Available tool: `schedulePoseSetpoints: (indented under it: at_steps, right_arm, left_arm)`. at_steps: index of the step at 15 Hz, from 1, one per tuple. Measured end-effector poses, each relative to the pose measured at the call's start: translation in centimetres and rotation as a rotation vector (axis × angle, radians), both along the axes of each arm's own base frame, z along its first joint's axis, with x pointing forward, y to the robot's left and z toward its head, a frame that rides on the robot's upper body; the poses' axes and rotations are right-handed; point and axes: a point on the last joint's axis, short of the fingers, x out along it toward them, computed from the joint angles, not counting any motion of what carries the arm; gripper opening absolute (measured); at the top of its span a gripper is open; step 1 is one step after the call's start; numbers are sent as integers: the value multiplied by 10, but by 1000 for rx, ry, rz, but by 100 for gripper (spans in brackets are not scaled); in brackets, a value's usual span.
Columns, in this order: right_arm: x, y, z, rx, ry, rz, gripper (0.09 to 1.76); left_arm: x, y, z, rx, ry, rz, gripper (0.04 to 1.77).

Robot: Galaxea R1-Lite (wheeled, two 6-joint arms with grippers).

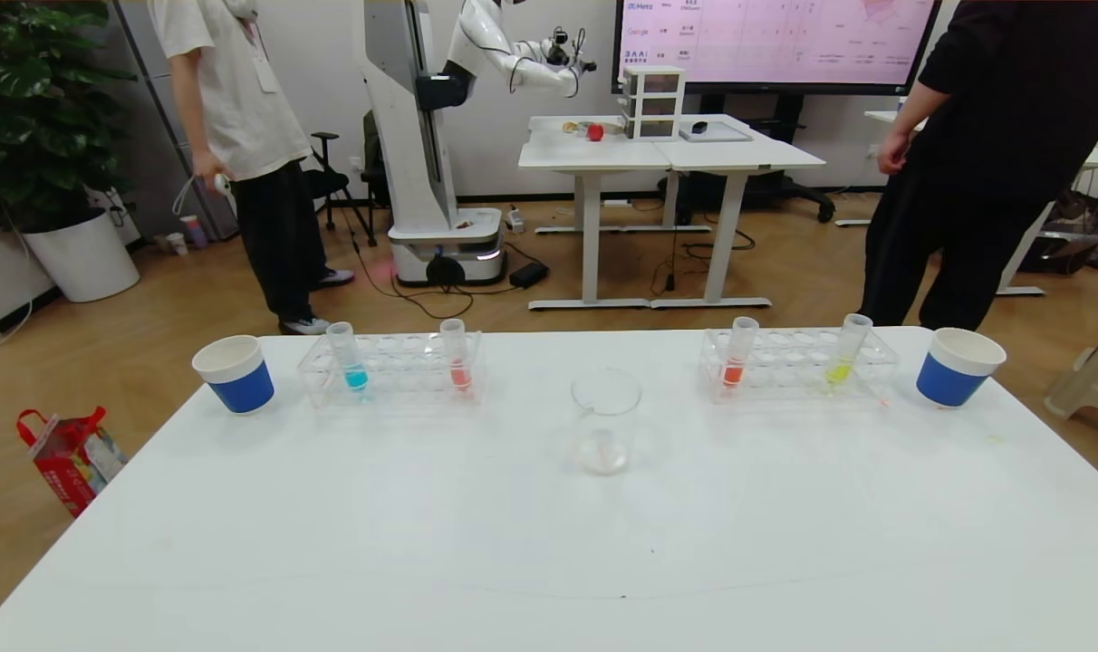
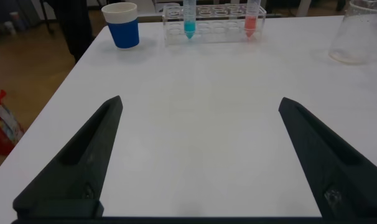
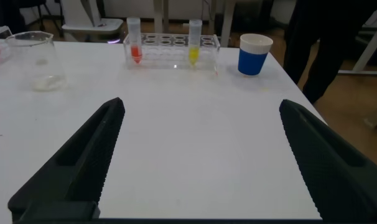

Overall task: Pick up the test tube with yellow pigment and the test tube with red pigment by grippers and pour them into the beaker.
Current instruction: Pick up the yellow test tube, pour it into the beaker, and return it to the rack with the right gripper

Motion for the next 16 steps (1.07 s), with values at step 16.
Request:
schedulePoseSetpoints:
  at_steps: [16]
  right_arm:
    - [227, -3, 65, 100, 74, 63, 174]
  left_arm:
    - [0, 0, 0, 0, 0, 0, 175]
